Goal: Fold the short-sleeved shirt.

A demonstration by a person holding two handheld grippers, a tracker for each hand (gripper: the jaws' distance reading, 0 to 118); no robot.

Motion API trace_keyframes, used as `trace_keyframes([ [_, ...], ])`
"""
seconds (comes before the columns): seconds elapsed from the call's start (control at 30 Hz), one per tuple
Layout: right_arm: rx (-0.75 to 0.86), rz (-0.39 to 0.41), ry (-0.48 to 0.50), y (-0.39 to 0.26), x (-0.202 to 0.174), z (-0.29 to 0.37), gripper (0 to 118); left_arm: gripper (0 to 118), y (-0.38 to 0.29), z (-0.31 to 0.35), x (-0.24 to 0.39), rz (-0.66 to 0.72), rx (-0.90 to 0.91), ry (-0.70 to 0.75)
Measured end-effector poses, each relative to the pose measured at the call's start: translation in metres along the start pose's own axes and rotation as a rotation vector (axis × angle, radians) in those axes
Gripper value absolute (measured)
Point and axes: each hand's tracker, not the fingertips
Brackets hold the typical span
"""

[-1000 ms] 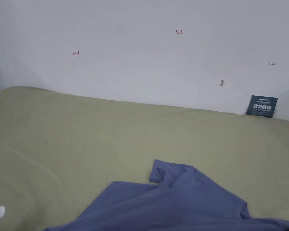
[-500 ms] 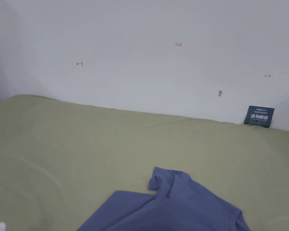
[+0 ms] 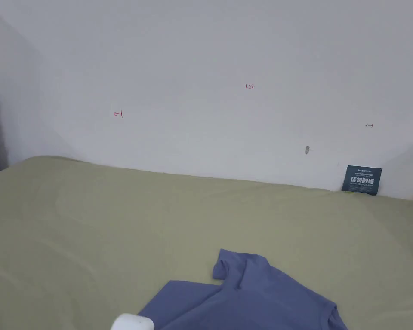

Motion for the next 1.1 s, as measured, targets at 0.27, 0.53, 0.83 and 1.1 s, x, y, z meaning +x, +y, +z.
trace_keyframes([
  [0.27,-0.046,0.045,0.069,-0.045,-0.031,0.015,1,0,-0.068,0.012,0.006,0.072,-0.126,0.040],
  [0.53,-0.039,0.012,0.088,-0.034,-0.036,0.009,1,0,-0.039,0.017,0.006,0.078,-0.103,0.084],
  [0.83,0.025,-0.067,0.203,-0.010,-0.012,0.003,1,91,0.005,-0.031,-0.102,0.068,-0.287,0.058],
  [1.1,-0.002,-0.061,0.203,-0.002,-0.005,-0.008,1,89,-0.020,-0.079,-0.140,0.018,-0.371,0.083],
])
